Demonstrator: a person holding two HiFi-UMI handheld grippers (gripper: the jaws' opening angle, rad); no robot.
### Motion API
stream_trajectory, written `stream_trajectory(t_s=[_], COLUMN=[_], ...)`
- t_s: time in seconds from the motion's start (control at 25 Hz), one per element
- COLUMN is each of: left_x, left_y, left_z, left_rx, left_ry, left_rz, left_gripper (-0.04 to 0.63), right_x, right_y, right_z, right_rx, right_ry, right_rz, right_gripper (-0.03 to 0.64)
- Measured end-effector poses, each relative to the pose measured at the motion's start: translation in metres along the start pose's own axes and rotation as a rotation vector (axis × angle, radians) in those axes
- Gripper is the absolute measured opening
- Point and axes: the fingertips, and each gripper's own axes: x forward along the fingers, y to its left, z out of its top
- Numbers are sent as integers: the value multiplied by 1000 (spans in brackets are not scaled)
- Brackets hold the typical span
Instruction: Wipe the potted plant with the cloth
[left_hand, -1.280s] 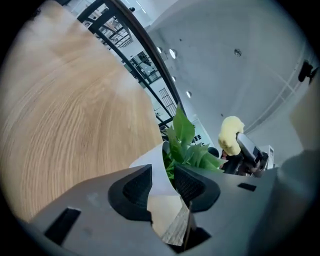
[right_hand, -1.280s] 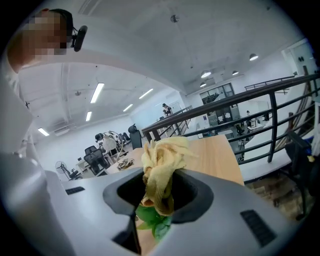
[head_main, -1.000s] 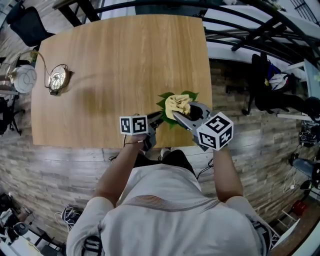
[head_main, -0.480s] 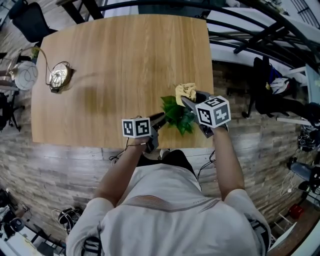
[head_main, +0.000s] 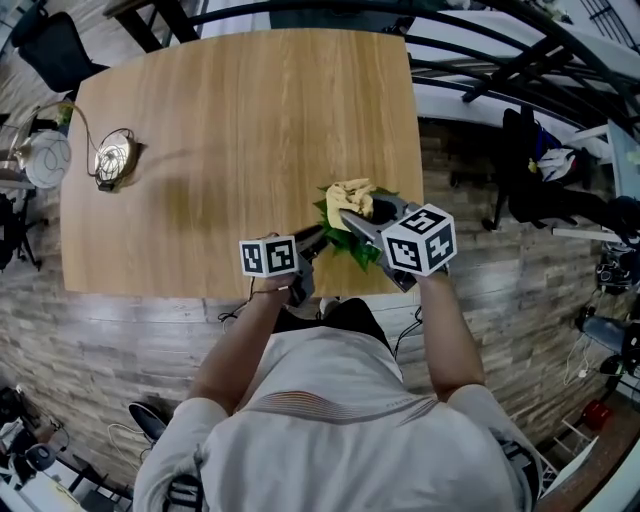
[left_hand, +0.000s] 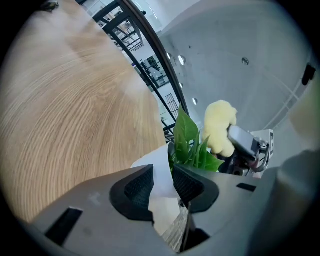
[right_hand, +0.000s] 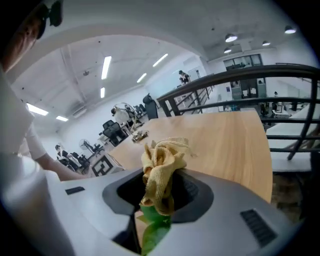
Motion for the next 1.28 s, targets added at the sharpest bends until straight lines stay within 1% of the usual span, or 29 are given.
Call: stream_trajectory(t_s=[0.08, 0.24, 0.36, 0.4, 0.44, 0.48, 0.56, 0.6, 0.68, 0.72, 0.76, 0.84, 0.96, 1.04, 1.12, 1.16, 1.2, 1.24, 1.28], left_x=[0, -1, -2, -2, -2, -2, -3, -3, -3, -3, -3, -4, -5, -5, -5, -5, -5, -5, -5], left_y=[0, 0, 0, 1, 1, 1, 0, 0, 0, 0, 0, 1, 3, 4, 5, 5, 4, 3, 3], left_z=[0, 1, 1, 1, 1, 1, 2, 2, 2, 2, 3, 3, 3, 5, 6, 6, 6, 5, 5], left_rx=[-3, -3, -5, -6, -7, -7, -7, -8, -10, -9, -6, 5, 12, 10, 13, 13, 14, 14, 14], left_ry=[-6, -19, -29, -33, -35, -37, -37, -37, -41, -44, -48, -57, -69, -69, -66, -65, -66, -67, -70], left_rz=[4, 10, 14, 14, 15, 15, 18, 20, 25, 28, 32, 43, 50, 51, 52, 53, 53, 56, 59], left_gripper=[121, 118, 118, 118, 118, 118, 118, 118, 118, 118, 118, 118, 117, 117, 117, 117, 117, 116, 115], right_x=[9, -15, -44, -53, -60, -65, -69, -67, -56, -49, -43, -38, -51, -64, -77, -84, -90, -94, -96], right_y=[-14, -61, -96, -101, -101, -95, -72, -58, -38, -33, -31, -35, -53, -68, -77, -74, -65, -51, -33], right_z=[-16, -25, -37, -39, -38, -33, -23, -20, -26, -35, -46, -68, -88, -96, -101, -98, -90, -79, -67], right_rx=[27, 114, 113, 119, 132, 150, 189, 208, 237, 246, 249, 235, 213, 211, 187, 181, 188, 204, 220], right_ry=[49, 27, 31, 20, -5, -40, -104, -116, -87, -47, 2, 79, 110, 124, 138, 123, 86, 32, -27], right_rz=[-57, -226, -378, -405, -407, -381, -273, -209, -106, -80, -76, -125, -249, -328, -402, -408, -380, -321, -244], right_gripper=[183, 183, 183, 183, 183, 183, 183, 183, 183, 183, 183, 183, 183, 183, 183, 183, 183, 183, 183])
